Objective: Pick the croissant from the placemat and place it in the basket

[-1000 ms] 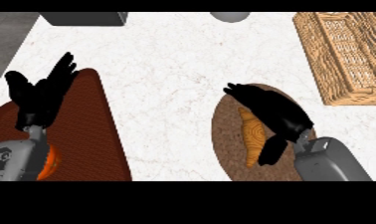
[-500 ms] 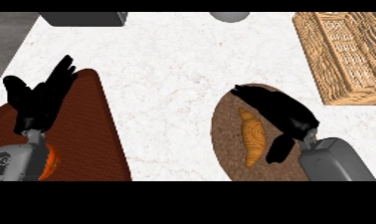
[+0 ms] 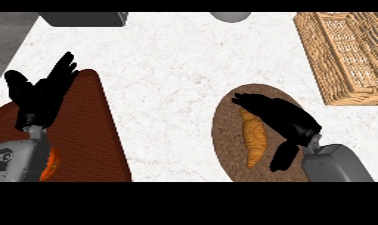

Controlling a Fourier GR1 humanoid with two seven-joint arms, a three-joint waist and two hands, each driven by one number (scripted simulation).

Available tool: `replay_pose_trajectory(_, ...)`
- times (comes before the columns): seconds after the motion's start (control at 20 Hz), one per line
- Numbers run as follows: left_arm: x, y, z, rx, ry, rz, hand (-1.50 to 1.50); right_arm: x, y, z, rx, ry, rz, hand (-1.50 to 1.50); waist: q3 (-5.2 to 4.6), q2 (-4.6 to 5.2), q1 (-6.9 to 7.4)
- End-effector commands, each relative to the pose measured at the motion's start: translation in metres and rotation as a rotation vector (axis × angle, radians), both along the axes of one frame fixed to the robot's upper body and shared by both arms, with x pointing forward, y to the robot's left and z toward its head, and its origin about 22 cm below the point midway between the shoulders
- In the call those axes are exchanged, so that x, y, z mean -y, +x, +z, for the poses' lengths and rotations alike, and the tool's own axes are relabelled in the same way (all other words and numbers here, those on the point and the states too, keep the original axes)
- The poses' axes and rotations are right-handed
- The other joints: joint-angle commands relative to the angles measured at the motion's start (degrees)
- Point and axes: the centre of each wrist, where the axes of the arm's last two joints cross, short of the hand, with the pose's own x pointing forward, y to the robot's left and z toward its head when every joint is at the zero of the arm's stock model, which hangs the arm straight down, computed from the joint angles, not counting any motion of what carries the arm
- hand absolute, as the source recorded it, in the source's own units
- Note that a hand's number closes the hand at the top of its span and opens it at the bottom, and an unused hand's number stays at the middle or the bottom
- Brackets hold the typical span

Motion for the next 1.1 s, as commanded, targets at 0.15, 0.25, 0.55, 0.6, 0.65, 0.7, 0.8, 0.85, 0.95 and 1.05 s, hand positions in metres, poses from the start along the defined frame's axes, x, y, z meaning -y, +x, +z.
replay_pose_trajectory(0.15, -0.002, -0.006, 0.004, -0.008, -0.003, 0.004, 0.0, -0.016, -0.011, 0.001, 0.051, -0.068, -0.021, -1.5, 0.0, -0.02, 0.01)
replay_pose_trajectory(0.25, 0.009, -0.009, 0.0, -0.002, 0.0, -0.01, 0.0, -0.007, -0.007, -0.004, 0.033, -0.083, -0.03, -1.5, 0.0, -0.01, 0.03)
replay_pose_trajectory(0.55, -0.017, 0.006, 0.01, -0.002, -0.012, -0.006, 0.0, 0.0, -0.01, -0.01, 0.064, -0.118, -0.004, -1.5, 0.0, 0.02, -0.08)
replay_pose_trajectory(0.6, -0.01, 0.01, 0.009, -0.004, -0.008, -0.015, 0.0, -0.017, -0.014, -0.038, 0.072, -0.125, -0.003, -1.5, 0.01, 0.05, -0.01)
replay_pose_trajectory(0.65, 0.015, -0.008, 0.003, 0.008, -0.003, 0.005, 0.0, -0.012, 0.004, -0.038, 0.072, -0.175, 0.018, 1.5, 0.03, 0.03, 0.41)
replay_pose_trajectory(0.7, -0.01, -0.009, 0.01, -0.007, 0.005, -0.01, 0.0, -0.027, -0.011, -0.04, 0.072, -0.247, 0.096, 1.5, 0.02, 0.0, 0.61)
replay_pose_trajectory(0.8, -0.018, -0.015, 0.003, -0.001, -0.009, -0.01, 0.0, -0.01, -0.003, -0.038, 0.078, -0.212, 0.084, 1.5, 0.01, 0.01, 0.21)
replay_pose_trajectory(0.85, -0.005, -0.012, 0.013, 0.01, 0.007, 0.002, 0.0, -0.02, -0.016, -0.049, 0.092, -0.217, 0.085, 1.5, 0.01, -0.01, 0.14)
replay_pose_trajectory(0.95, -0.023, 0.008, 0.013, 0.014, 0.0, 0.008, 0.0, -0.026, -0.003, -0.052, 0.077, -0.219, 0.086, 1.5, 0.0, 0.08, 0.05)
replay_pose_trajectory(1.05, 0.001, -0.006, -0.002, 0.015, 0.001, -0.01, 0.0, -0.03, -0.011, -0.039, 0.075, -0.215, 0.09, 1.5, 0.0, 0.01, 0.01)
